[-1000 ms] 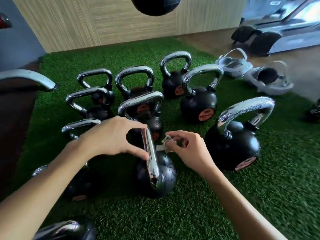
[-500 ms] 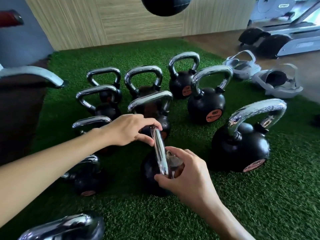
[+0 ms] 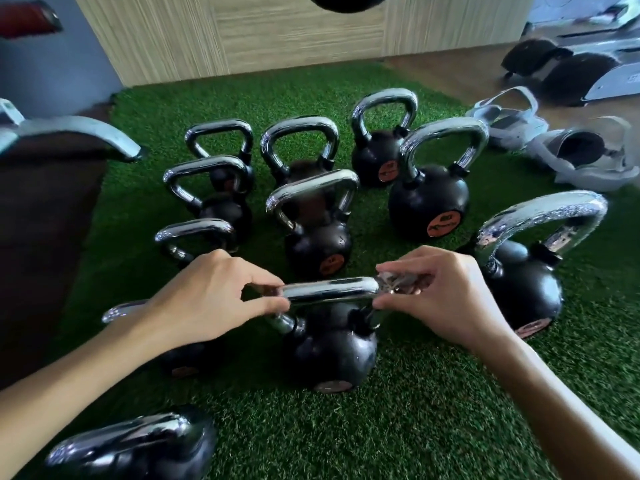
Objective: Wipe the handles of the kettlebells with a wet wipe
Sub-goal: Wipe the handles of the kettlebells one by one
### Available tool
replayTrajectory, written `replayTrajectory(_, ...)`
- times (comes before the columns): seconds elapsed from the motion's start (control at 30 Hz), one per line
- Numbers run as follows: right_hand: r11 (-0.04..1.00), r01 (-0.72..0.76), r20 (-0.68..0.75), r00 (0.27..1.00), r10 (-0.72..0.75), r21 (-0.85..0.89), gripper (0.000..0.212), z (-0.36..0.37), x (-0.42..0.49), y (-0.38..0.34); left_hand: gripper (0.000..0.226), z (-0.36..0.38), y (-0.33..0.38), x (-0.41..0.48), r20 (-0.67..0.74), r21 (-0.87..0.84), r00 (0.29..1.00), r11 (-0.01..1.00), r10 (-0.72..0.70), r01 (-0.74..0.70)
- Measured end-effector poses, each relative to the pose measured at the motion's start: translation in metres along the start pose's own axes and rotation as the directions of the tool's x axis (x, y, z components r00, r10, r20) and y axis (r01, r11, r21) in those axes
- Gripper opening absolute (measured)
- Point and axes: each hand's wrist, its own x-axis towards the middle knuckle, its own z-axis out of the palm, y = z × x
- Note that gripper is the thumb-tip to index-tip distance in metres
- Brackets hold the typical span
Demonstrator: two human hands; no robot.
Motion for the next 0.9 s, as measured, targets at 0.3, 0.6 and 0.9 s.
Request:
replayTrajectory(0.3,0.998,-0.016,0.022,1.0,0.014,0.065,0.044,0.003,0.008,0.017,0.034,0.003,0.017,-0.012,0.018,-0.038,0.998,0.997,-0.059,0.059)
replayTrajectory(0.6,0.998,0.047,-0.232,0.971,-0.056,-0.043,0.039,-0.068,-0.007,0.011,0.032,-0.033,0.096,0.083,0.259,0.018,0.966,0.999,0.022,-0.027)
replayTrajectory(0.9,0.978,-0.069,-0.408,0.913,-0.017,-0.195,0.019,-0.135,0.007,0.04,0.033,0.005,0.177,0.166,0.299,-0.125,0.951,0.991,0.079,-0.043)
